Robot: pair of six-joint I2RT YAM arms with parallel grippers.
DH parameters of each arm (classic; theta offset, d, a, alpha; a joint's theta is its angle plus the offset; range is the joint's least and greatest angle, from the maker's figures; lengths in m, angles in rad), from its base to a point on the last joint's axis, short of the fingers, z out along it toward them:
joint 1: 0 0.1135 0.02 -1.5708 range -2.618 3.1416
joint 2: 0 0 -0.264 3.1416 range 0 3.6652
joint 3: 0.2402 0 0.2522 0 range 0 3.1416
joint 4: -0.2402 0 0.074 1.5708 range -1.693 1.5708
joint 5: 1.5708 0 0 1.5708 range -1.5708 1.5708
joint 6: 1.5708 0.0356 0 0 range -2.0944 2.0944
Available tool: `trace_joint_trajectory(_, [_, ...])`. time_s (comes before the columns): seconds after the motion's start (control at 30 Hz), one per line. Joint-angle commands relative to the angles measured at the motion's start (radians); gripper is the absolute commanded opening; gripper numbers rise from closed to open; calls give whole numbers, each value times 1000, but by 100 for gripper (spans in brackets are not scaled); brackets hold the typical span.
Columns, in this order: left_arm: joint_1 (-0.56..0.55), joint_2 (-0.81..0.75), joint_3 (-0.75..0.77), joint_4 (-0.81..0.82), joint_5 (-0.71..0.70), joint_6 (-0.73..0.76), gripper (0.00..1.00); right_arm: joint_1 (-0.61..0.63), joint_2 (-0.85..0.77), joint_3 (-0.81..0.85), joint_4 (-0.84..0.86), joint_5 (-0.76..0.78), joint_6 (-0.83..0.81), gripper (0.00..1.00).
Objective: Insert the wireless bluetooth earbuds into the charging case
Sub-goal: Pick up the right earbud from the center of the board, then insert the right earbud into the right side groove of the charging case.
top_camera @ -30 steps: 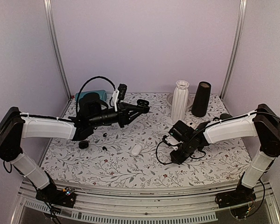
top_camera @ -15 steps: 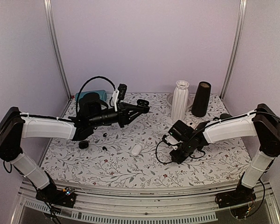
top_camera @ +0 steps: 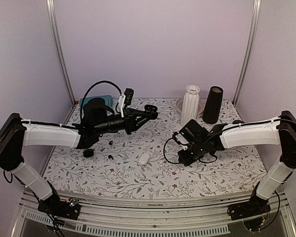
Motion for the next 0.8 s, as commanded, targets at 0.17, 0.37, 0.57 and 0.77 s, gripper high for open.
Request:
trace_joint_trajectory(0.17, [13, 17, -4, 114, 24, -62, 0, 7, -184, 136, 57, 84, 90, 12])
trace_joint_trajectory(0.37, [13, 40, 7, 152, 59, -82, 0, 6, -275, 218, 106, 91, 106, 12])
trace_joint_trajectory(0.57, [7, 58, 14, 184, 79, -114, 0, 6, -312, 289, 169, 95, 112, 12])
trace_joint_trajectory(0.77, [-11, 80, 22, 233, 95, -148, 0, 12, -322, 301, 272, 89, 145, 12])
